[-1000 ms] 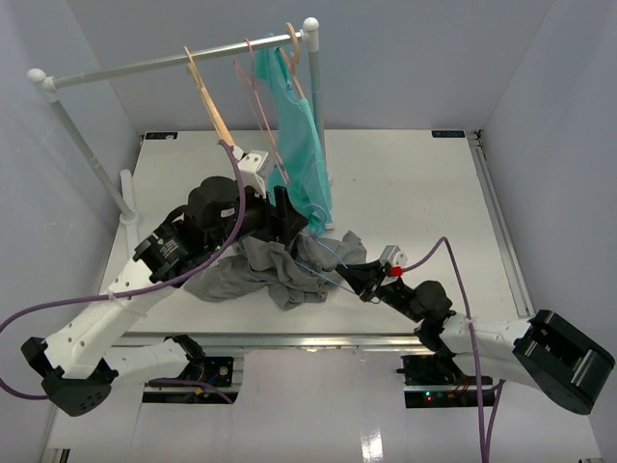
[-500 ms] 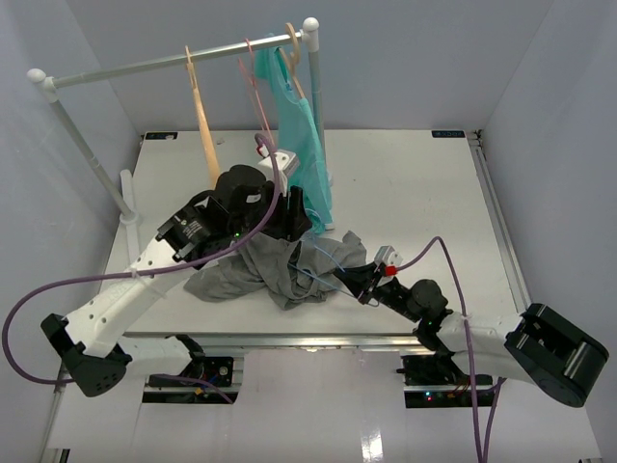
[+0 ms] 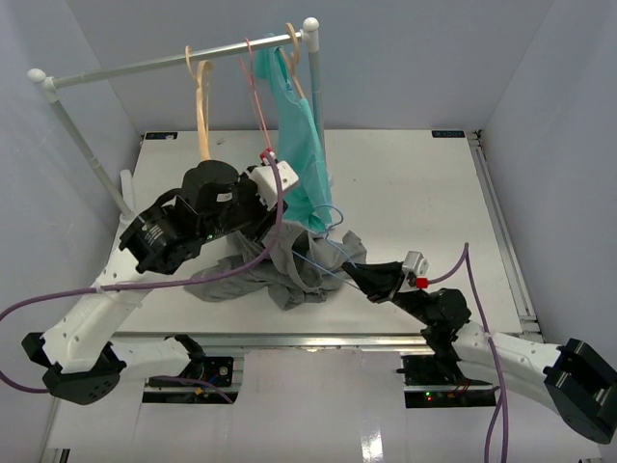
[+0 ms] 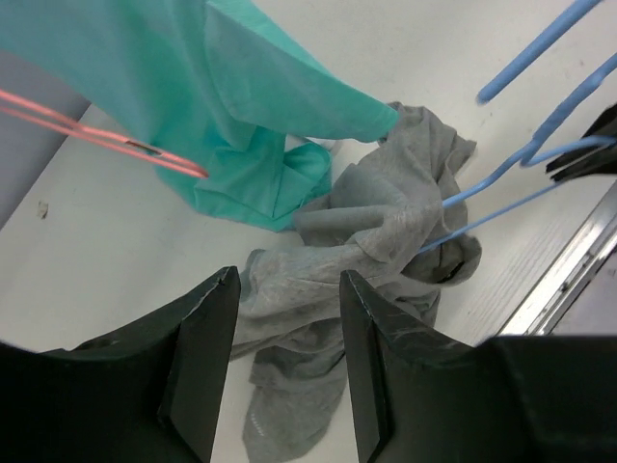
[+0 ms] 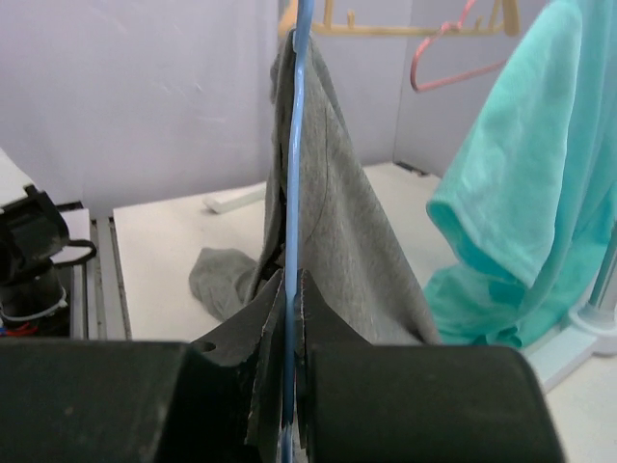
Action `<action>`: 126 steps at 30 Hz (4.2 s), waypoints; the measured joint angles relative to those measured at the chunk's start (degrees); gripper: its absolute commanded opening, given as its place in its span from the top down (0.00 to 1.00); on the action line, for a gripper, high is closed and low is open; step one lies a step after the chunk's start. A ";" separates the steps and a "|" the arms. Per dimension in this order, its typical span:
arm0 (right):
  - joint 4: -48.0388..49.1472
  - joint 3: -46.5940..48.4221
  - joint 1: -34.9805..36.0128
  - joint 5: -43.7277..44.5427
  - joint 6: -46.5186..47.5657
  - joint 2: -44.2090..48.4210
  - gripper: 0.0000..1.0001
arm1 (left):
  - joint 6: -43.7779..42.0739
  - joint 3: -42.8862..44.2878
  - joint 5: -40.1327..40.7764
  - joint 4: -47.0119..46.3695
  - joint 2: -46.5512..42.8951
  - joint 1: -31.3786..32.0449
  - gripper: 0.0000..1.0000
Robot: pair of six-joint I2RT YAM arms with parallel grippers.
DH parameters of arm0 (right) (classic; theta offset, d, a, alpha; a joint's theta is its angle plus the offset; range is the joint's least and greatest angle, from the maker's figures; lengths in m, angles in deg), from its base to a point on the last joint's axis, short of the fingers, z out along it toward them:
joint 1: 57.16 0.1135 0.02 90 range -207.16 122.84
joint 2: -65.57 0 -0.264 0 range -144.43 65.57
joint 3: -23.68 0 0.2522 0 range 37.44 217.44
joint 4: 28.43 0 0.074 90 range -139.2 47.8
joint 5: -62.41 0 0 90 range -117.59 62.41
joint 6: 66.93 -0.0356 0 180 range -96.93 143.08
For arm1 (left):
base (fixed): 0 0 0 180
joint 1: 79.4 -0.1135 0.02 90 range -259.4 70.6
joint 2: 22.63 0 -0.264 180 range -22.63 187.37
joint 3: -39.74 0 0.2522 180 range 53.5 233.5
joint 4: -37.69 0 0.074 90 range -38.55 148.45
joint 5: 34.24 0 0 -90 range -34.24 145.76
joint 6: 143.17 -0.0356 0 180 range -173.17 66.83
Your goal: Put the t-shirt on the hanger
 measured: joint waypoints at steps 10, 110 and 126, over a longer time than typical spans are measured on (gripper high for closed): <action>-1.79 -0.40 0.00 -3.86 0.32 9.40 0.92 | -19.01 -9.57 -11.72 -3.47 -0.36 -0.05 0.47; -29.60 16.40 12.01 31.84 -26.75 -11.59 0.92 | 10.66 -34.12 -13.63 -31.56 -22.94 1.77 1.00; -54.91 22.79 -5.85 36.73 -23.08 11.72 0.92 | 5.59 -32.57 -16.17 -21.18 -22.00 1.79 1.00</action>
